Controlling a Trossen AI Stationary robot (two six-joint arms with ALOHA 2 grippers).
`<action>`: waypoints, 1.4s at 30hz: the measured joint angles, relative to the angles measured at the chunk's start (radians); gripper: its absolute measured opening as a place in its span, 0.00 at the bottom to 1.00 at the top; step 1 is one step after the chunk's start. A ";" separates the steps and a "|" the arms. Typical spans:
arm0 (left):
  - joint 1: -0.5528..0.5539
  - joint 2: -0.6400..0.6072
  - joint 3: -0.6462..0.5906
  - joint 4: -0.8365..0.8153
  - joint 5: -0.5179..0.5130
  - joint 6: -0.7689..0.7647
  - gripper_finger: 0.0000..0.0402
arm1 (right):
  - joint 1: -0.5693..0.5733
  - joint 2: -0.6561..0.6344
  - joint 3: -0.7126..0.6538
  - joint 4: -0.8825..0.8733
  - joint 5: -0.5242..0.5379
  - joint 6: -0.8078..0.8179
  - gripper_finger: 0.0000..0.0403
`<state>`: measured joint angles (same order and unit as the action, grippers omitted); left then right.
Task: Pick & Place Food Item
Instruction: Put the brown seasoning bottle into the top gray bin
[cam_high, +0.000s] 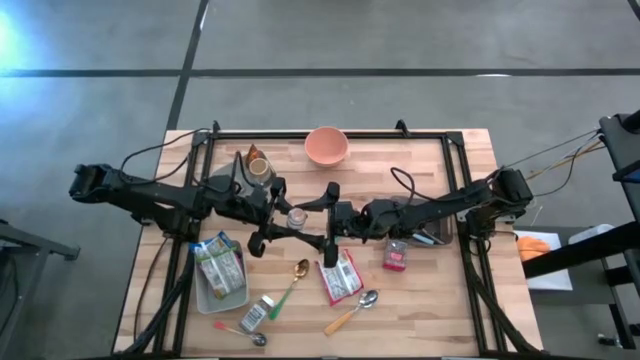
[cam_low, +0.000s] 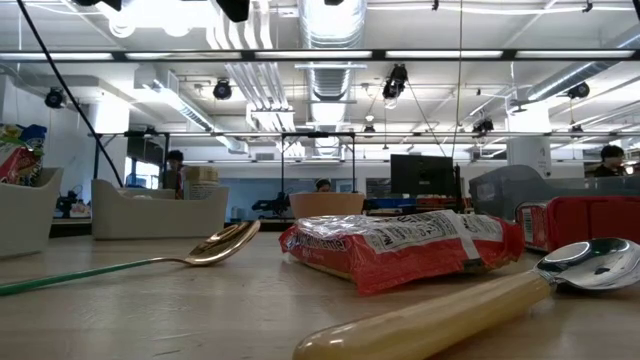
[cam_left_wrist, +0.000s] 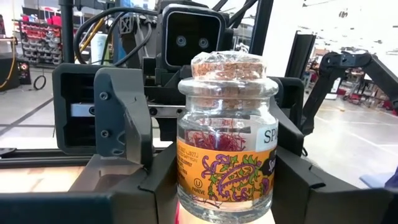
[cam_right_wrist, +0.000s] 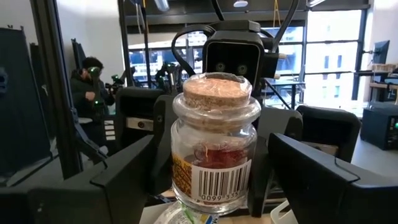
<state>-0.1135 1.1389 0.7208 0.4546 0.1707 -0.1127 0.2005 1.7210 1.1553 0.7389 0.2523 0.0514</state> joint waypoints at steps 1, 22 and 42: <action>0.000 0.000 0.000 -0.004 0.000 0.005 0.45 | 0.000 0.000 0.000 0.000 -0.001 0.006 0.75; -0.006 0.002 0.000 -0.031 -0.014 0.011 0.45 | 0.000 -0.004 0.000 -0.010 -0.015 0.023 0.68; -0.006 0.005 0.000 -0.017 -0.006 0.015 0.45 | -0.002 0.013 0.004 0.000 -0.018 0.047 0.61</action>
<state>-0.1200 1.1435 0.7208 0.4381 0.1642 -0.0975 0.1989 1.7344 1.1591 0.7393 0.2340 0.0986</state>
